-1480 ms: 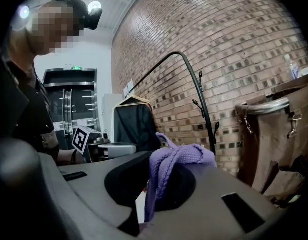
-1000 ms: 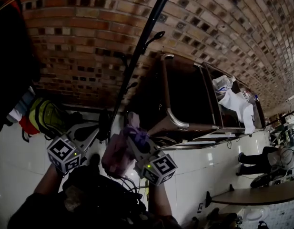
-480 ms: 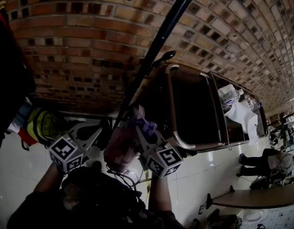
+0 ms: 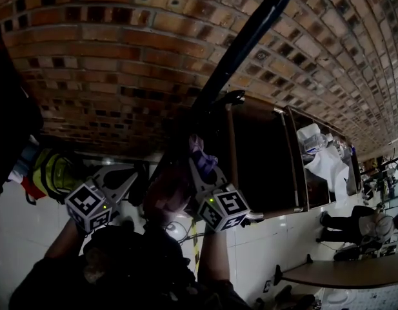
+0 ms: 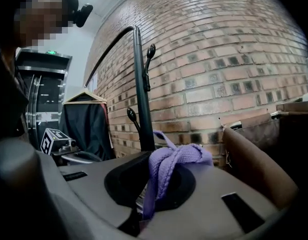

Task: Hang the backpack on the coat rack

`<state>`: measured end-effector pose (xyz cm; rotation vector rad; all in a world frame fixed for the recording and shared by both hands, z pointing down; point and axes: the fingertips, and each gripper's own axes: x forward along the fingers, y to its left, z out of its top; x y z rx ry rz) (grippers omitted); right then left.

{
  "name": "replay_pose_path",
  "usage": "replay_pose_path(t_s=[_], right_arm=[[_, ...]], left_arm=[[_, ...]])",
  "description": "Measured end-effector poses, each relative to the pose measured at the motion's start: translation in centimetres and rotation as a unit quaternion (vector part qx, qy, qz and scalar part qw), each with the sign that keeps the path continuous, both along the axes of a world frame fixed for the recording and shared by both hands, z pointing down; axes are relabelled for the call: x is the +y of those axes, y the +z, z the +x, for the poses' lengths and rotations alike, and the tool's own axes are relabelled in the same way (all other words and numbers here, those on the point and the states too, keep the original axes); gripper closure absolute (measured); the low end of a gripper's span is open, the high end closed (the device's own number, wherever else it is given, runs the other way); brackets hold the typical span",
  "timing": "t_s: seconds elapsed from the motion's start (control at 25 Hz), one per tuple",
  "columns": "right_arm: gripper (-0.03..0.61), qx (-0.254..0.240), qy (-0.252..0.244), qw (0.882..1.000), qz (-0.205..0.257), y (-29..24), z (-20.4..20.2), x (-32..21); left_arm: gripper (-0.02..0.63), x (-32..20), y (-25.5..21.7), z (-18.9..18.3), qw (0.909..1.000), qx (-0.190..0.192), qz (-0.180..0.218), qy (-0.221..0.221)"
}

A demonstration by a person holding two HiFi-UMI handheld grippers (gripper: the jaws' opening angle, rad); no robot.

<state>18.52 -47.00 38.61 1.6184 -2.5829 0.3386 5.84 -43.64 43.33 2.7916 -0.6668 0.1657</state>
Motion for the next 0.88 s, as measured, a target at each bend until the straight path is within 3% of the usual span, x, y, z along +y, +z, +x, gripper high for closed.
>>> replay_pose_path(t_s=[0.4,0.56,0.88], right_arm=[[0.571,0.036,-0.114,0.992,-0.030,3.4,-3.1,-2.8],[0.571,0.058,-0.168,0.983,-0.035,4.6,-5.2,-2.1],[0.572,0.061,-0.191,0.978,-0.063,8.0,-6.3,-1.2]], left_arm=[[0.588,-2.7,-0.1,1.0,0.9983,0.001,-0.008,-0.058],[0.588,-3.1,0.7,1.1,0.9974,-0.008,-0.011,-0.071],[0.588,-2.6,1.8,1.5,0.9969,-0.016,-0.013,-0.076]])
